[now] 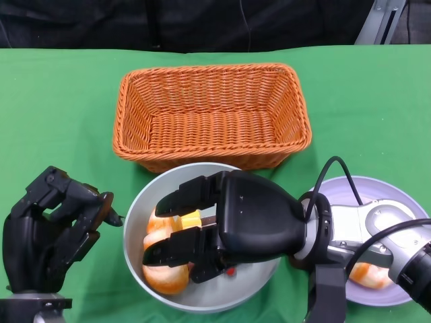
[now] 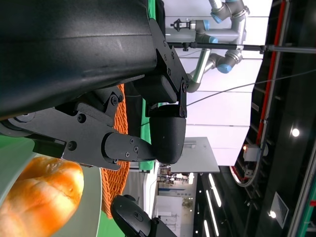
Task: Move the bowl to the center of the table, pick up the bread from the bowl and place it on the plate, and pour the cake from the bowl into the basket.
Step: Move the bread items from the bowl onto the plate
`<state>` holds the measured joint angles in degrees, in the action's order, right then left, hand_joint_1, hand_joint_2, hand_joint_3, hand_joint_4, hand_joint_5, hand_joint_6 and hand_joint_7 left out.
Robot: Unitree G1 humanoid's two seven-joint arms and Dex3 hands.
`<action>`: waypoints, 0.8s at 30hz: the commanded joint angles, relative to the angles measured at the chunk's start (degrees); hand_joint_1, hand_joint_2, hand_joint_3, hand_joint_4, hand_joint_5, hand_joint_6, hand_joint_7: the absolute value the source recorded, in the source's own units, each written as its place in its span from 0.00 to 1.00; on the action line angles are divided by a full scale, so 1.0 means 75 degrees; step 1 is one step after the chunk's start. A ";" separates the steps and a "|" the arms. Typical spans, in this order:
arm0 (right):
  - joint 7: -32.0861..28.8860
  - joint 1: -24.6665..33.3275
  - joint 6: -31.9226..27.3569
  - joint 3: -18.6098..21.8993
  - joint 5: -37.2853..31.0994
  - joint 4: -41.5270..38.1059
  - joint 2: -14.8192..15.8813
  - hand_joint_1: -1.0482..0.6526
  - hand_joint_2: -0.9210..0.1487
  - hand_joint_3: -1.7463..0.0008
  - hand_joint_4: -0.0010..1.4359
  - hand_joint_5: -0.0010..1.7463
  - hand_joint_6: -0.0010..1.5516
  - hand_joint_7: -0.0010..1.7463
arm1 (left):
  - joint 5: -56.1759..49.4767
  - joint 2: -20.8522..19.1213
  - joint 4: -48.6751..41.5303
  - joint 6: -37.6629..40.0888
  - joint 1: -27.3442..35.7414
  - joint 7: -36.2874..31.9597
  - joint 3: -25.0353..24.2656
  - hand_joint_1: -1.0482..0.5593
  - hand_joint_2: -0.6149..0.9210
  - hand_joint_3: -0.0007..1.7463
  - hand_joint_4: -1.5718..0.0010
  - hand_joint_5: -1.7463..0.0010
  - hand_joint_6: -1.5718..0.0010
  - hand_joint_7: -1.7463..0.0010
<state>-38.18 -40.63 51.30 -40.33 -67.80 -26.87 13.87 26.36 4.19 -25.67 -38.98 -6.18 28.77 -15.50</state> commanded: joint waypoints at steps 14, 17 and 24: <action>-0.1618 -0.0579 -0.0023 -0.1065 -0.0440 -0.1367 -0.0166 0.28 0.07 1.00 0.64 0.01 0.64 0.01 | 0.0158 -0.0268 -0.0343 -0.0446 -0.0303 0.0058 -0.0423 0.55 1.00 0.15 0.46 0.13 0.43 0.34; -0.1841 -0.0675 -0.0045 -0.1310 -0.0537 -0.1726 -0.0214 0.29 0.06 1.00 0.66 0.01 0.65 0.01 | -0.0069 -0.0248 -0.0182 -0.0427 -0.0232 -0.0196 -0.0380 0.59 1.00 0.16 0.45 0.14 0.44 0.34; -0.2121 -0.0927 -0.0142 -0.1567 -0.0513 -0.2168 -0.0279 0.30 0.06 1.00 0.68 0.02 0.66 0.01 | -0.0242 -0.0204 -0.0026 -0.0415 -0.0151 -0.0513 -0.0325 0.61 0.97 0.21 0.44 0.17 0.43 0.34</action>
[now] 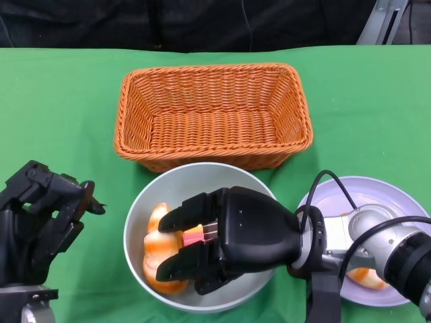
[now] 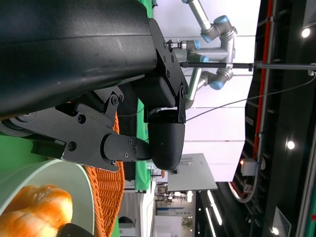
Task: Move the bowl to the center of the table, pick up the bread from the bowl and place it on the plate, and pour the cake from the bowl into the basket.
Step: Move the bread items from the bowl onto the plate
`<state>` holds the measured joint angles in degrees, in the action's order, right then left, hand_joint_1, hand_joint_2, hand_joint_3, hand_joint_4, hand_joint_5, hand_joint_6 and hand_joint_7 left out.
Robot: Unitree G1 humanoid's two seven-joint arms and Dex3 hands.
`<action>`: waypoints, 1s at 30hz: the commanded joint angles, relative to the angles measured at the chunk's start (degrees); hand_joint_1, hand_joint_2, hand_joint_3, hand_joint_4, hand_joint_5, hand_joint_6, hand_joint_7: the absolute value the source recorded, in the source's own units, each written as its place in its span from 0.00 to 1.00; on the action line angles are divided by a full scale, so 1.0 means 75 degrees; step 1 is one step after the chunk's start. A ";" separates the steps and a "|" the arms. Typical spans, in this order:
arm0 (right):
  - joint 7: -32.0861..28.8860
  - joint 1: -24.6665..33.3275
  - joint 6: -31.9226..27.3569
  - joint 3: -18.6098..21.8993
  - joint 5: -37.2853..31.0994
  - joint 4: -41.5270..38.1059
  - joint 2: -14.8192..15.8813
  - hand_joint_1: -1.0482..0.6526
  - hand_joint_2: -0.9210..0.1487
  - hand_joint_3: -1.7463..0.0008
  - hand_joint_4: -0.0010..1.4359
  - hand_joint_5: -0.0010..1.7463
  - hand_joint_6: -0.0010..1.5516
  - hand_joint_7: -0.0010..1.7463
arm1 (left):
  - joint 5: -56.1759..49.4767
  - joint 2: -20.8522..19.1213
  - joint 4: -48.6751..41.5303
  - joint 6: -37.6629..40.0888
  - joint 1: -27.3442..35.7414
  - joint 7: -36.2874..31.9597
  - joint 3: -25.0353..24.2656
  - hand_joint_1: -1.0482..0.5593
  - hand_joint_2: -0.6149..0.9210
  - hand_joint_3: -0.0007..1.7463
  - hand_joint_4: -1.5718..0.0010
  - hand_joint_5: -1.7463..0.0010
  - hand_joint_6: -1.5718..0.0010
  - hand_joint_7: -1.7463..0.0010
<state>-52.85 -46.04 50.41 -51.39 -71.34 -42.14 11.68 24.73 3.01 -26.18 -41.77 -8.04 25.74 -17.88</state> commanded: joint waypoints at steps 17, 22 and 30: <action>0.0034 -0.0534 -0.0543 -0.0509 -0.0056 -0.0609 -0.0070 0.28 0.12 1.00 0.69 0.01 0.65 0.00 | -0.0161 -0.0064 -0.0187 -0.0366 0.0007 -0.0197 -0.0064 0.59 0.96 0.23 0.44 0.18 0.43 0.33; -0.0045 -0.0583 -0.0637 -0.0588 -0.0066 -0.0711 -0.0096 0.28 0.13 1.00 0.69 0.01 0.65 0.00 | -0.0089 -0.0084 -0.0209 -0.0366 0.0012 -0.0104 -0.0040 0.59 0.97 0.22 0.44 0.18 0.44 0.33; -0.0205 -0.0639 -0.0679 -0.0663 -0.0088 -0.0750 -0.0042 0.28 0.10 1.00 0.69 0.01 0.63 0.01 | -0.0117 -0.0141 -0.0250 -0.0279 0.0070 0.0080 0.0080 0.58 0.97 0.20 0.46 0.14 0.46 0.31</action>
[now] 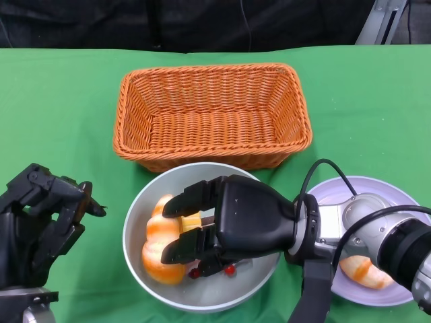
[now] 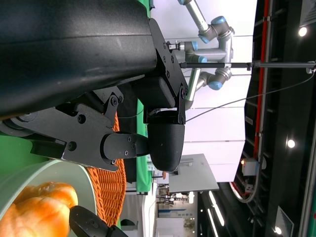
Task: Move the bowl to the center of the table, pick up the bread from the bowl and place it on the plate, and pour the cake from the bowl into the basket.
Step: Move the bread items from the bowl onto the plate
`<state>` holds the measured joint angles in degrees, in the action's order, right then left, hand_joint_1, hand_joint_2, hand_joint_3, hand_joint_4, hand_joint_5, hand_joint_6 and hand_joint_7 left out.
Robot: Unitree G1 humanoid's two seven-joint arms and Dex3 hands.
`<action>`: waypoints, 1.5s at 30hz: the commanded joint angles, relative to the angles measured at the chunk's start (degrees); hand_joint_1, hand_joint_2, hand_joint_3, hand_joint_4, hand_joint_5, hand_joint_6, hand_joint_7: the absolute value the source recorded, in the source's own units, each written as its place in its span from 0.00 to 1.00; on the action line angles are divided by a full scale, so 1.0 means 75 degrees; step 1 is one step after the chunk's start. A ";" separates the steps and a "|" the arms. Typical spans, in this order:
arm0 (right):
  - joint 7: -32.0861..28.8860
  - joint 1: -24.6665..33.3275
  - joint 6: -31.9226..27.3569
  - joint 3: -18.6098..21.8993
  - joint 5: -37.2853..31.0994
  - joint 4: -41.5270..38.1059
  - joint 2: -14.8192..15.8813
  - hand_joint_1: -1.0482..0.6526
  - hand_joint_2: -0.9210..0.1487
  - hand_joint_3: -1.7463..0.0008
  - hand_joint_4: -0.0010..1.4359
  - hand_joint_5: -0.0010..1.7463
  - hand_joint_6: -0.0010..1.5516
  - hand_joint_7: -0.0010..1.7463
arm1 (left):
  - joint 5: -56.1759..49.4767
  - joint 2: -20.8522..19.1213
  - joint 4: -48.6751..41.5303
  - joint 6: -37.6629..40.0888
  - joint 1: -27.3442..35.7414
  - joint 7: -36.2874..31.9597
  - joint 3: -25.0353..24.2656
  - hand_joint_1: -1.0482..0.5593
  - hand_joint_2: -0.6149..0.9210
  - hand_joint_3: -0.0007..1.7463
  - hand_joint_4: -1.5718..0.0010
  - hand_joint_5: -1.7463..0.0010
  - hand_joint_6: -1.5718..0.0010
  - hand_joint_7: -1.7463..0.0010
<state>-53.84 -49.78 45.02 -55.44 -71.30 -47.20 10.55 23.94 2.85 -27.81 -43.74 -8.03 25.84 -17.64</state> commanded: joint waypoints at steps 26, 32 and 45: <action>-0.1248 -0.0007 -0.0279 -0.0404 -0.0362 0.0031 0.0123 0.26 0.08 1.00 0.64 0.00 0.56 0.00 | -0.0040 -0.0214 0.0142 0.0518 0.0123 -0.0229 -0.0011 0.59 0.95 0.24 0.45 0.15 0.45 0.30; -0.1763 -0.0024 -0.0385 -0.0508 -0.0446 -0.0094 0.0023 0.25 0.08 1.00 0.64 0.00 0.55 0.00 | 0.0052 -0.0292 0.0049 0.0510 0.0075 -0.0026 -0.0014 0.59 0.96 0.23 0.45 0.16 0.46 0.31; -0.2129 -0.0176 -0.1084 -0.0946 -0.0684 -0.1001 -0.0421 0.17 0.16 1.00 0.67 0.01 0.55 0.00 | 0.0043 -0.0276 0.0185 0.0508 0.0116 -0.0051 -0.0010 0.59 0.98 0.21 0.45 0.16 0.44 0.32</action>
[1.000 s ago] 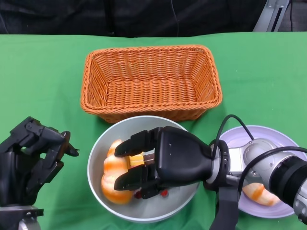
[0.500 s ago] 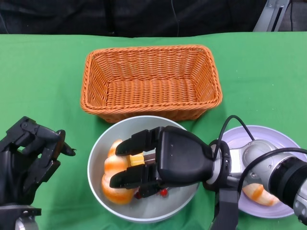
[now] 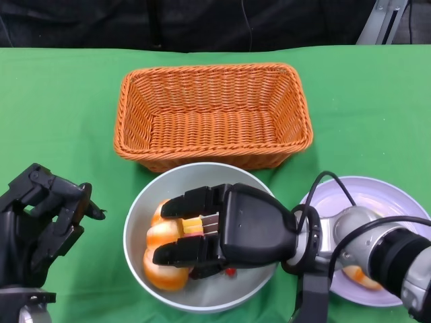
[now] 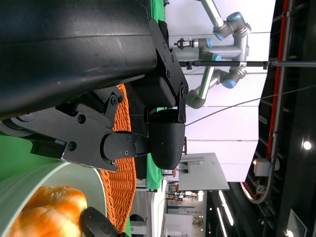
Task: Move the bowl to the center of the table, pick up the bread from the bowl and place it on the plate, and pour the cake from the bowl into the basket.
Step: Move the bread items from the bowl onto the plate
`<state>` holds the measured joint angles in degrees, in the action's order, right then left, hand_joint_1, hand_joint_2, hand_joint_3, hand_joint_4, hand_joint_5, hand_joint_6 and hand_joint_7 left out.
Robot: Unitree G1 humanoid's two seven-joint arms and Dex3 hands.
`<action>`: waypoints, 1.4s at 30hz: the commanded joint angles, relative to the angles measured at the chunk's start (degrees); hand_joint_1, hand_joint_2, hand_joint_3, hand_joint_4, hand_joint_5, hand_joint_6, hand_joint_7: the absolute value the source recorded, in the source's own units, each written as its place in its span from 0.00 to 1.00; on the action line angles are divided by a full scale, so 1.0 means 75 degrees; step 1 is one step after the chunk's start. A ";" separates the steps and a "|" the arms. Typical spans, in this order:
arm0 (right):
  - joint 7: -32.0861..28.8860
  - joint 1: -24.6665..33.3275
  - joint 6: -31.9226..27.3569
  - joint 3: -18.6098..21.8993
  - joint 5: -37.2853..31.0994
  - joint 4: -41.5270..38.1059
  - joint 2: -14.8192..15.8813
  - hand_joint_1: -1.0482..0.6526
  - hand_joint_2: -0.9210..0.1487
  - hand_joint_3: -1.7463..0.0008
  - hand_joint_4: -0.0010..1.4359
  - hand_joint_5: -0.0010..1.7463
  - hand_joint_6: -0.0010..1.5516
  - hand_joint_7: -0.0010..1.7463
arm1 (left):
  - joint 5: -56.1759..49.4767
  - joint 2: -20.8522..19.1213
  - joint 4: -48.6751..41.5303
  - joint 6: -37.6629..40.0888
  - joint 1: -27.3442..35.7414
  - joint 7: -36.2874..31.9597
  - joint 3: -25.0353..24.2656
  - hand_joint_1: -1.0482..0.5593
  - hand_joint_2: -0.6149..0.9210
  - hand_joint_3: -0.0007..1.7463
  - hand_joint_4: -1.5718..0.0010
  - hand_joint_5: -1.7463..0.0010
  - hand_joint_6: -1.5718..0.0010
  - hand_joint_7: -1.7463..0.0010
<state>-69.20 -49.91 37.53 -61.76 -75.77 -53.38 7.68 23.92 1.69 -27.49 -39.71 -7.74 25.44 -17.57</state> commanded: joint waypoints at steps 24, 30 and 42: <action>0.1622 -0.0150 0.0000 0.0013 0.0653 -0.0470 -0.0310 0.17 0.06 0.99 0.62 0.00 0.53 0.00 | -0.0409 -0.0301 0.0098 -0.0328 0.0064 -0.0082 -0.0010 0.56 1.00 0.16 0.43 0.17 0.41 0.36; 0.2669 -0.0183 0.0166 0.0051 0.1026 -0.0415 -0.0382 0.23 0.03 0.99 0.62 0.04 0.52 0.01 | -0.0180 -0.0255 0.0136 -0.0328 0.0056 0.0190 0.0056 0.57 1.00 0.17 0.44 0.15 0.41 0.37; 0.3080 0.0182 0.0603 0.0428 0.1769 -0.0555 -0.0681 0.38 0.09 1.00 0.77 0.29 0.62 0.00 | -0.0110 -0.0331 0.0071 -0.0486 0.0031 0.0404 0.0163 0.58 1.00 0.21 0.49 0.07 0.43 0.33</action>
<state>-46.27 -50.32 41.51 -57.83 -61.70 -56.80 2.29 22.77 0.30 -27.01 -42.53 -7.67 27.96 -16.28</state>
